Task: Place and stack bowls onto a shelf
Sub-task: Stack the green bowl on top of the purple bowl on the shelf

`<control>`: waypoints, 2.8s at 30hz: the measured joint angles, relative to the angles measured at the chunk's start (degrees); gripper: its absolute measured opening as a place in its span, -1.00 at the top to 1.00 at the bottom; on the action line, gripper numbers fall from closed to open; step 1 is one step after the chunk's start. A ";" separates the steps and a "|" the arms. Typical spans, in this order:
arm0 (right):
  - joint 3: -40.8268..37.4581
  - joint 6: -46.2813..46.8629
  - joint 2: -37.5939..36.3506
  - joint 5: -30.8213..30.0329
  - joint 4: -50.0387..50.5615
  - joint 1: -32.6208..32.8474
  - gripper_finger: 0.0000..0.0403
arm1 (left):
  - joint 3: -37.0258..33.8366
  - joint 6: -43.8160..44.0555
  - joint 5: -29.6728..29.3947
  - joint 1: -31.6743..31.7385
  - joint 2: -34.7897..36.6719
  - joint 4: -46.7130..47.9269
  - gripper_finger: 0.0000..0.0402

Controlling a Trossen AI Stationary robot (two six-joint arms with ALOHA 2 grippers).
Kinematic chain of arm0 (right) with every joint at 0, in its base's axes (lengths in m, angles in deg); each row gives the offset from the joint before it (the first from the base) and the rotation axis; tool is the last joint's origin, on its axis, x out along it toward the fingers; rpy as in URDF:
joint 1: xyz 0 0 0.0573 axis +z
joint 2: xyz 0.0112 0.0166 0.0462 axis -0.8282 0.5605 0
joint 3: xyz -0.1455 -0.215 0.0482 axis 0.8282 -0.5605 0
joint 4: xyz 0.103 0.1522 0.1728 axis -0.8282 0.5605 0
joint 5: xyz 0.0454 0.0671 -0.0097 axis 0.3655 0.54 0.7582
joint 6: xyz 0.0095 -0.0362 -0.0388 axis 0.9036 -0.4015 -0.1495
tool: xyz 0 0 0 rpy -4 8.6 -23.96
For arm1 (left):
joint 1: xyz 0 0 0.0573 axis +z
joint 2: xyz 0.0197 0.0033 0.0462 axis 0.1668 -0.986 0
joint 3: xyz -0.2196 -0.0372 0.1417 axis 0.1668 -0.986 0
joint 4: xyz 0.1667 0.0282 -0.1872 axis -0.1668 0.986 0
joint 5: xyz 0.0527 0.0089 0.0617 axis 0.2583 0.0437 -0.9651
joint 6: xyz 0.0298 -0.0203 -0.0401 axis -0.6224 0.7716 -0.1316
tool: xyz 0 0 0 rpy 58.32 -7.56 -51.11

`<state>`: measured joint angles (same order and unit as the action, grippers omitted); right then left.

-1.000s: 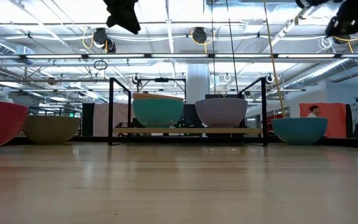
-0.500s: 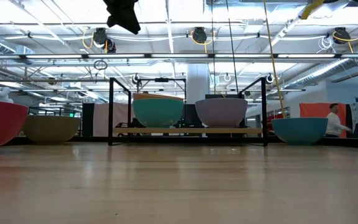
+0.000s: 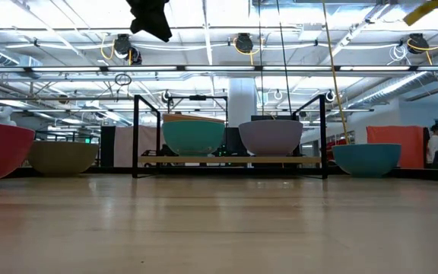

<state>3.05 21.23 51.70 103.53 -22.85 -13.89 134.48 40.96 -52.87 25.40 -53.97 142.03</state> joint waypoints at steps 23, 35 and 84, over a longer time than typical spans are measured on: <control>-19.51 17.20 0.01 0.54 -28.78 2.09 0.45 | 0.00 1.84 0.02 0.00 0.00 1.68 0.44; -22.09 22.29 -0.25 1.86 -36.28 0.86 0.99 | 0.00 2.82 0.02 0.00 0.00 1.62 0.44; 50.84 -52.82 20.24 -20.70 17.66 -71.42 1.00 | 0.00 3.35 -6.05 -0.02 0.00 1.44 0.44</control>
<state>53.89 -31.59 71.94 82.83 -5.18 -85.30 134.48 44.31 -58.93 25.38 -53.97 143.47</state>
